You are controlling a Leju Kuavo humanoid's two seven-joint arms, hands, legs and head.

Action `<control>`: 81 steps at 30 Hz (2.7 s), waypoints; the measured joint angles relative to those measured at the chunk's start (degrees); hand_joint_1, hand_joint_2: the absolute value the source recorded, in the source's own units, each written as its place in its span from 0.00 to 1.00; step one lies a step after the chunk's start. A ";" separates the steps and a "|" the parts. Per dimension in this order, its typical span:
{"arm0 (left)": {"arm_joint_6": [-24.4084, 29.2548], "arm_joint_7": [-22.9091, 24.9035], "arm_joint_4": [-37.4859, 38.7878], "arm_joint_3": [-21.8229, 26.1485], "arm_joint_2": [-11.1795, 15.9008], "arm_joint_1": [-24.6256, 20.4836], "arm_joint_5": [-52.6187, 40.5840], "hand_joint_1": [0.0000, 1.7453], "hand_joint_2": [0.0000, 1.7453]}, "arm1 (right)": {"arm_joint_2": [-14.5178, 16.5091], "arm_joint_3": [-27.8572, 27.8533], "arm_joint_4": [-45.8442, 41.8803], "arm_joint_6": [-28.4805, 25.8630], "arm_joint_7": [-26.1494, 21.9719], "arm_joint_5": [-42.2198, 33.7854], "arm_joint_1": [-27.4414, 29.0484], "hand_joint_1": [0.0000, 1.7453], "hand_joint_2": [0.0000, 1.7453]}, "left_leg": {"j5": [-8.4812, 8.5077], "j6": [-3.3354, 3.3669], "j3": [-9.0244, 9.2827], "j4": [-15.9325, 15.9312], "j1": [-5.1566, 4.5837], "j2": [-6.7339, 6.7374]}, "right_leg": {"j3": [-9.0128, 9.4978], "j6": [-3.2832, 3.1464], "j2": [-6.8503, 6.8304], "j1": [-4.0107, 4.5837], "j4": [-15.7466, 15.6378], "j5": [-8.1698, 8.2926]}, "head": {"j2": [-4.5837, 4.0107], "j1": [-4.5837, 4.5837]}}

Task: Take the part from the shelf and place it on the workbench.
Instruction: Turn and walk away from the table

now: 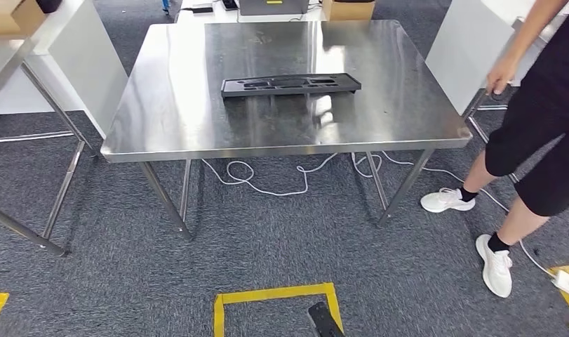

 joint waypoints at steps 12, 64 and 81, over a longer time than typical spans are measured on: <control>-0.09 -0.09 0.02 0.15 0.03 -0.28 -0.50 0.00 0.00 | -2.40 0.44 10.58 -3.21 9.23 -1.32 2.20 0.00 0.00 | -0.67 -0.31 10.41 -6.22 0.85 0.30 | -7.26 4.36 -0.26 -0.50 3.58 3.72 | 0.00 -0.11; -0.38 -0.10 0.22 0.88 -0.39 -0.90 -3.13 0.00 0.00 | -3.95 -0.48 13.31 -6.69 15.18 -0.54 3.11 0.00 0.00 | -8.60 -1.12 4.55 7.15 1.15 0.21 | -3.29 0.45 2.42 -0.36 1.11 1.87 | 0.00 0.48; -1.58 -0.19 0.27 0.90 -0.60 -0.30 -3.11 0.00 0.00 | -3.80 -0.39 13.57 -6.26 15.42 -0.14 3.39 0.00 0.00 | -0.51 1.73 10.57 -7.58 0.93 4.51 | -11.54 4.11 0.56 -0.99 16.09 -3.34 | 0.00 1.59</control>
